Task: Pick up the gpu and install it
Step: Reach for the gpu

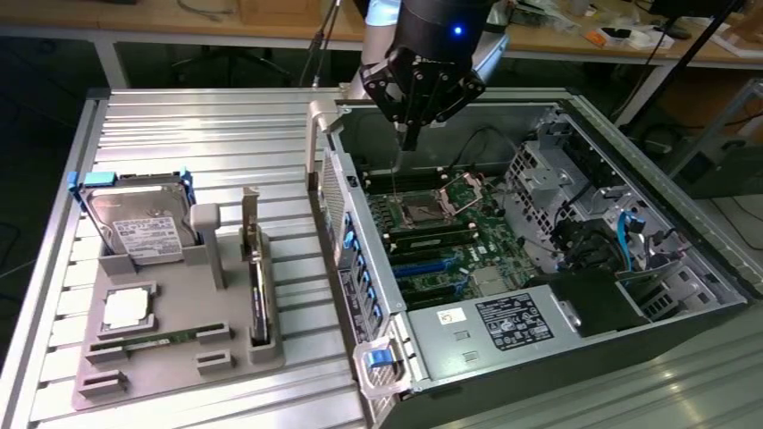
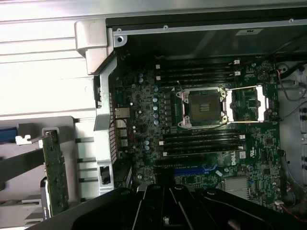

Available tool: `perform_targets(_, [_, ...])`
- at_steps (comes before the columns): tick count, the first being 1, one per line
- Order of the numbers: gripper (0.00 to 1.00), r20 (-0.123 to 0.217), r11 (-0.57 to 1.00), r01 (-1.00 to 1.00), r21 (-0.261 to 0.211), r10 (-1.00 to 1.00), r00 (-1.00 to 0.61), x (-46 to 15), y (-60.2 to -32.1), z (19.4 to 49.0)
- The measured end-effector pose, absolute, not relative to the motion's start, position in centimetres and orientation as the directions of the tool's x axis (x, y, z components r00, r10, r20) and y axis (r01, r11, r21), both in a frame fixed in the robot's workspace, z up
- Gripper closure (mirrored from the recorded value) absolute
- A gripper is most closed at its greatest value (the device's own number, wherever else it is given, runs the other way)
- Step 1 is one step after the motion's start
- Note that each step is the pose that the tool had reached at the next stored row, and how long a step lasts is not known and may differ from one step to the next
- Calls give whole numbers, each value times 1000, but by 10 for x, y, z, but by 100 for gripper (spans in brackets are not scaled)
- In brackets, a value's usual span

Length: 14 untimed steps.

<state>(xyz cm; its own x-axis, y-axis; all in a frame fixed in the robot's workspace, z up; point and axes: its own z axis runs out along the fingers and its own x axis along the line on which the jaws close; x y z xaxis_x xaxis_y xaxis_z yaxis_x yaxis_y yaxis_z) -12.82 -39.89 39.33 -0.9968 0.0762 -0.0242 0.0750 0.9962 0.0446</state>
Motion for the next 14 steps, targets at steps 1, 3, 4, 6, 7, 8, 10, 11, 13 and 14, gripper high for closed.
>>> perform_targets(1, [89, -24, 996, 75, 45, 76, -997, -128, -399, 393])
perform_targets(3, [89, -24, 996, 75, 45, 76, -997, -129, -399, 393])
perform_targets(4, [89, -24, 996, 75, 45, 76, -997, -129, -399, 393])
perform_targets(6, [89, -24, 996, 75, 45, 76, -997, -129, -399, 393])
perform_targets(7, [89, -24, 996, 75, 45, 76, -997, -129, -399, 393])
perform_targets(8, [89, -24, 996, 75, 45, 76, -997, -129, -399, 393])
perform_targets(10, [89, -24, 996, 75, 45, 76, -997, -130, -399, 393])
perform_targets(11, [89, -24, 996, 75, 45, 76, -997, -130, -399, 393])
perform_targets(13, [89, -24, 996, 75, 45, 76, -997, -132, -399, 393])
perform_targets(14, [89, -24, 996, 75, 45, 76, -997, -132, -399, 393])
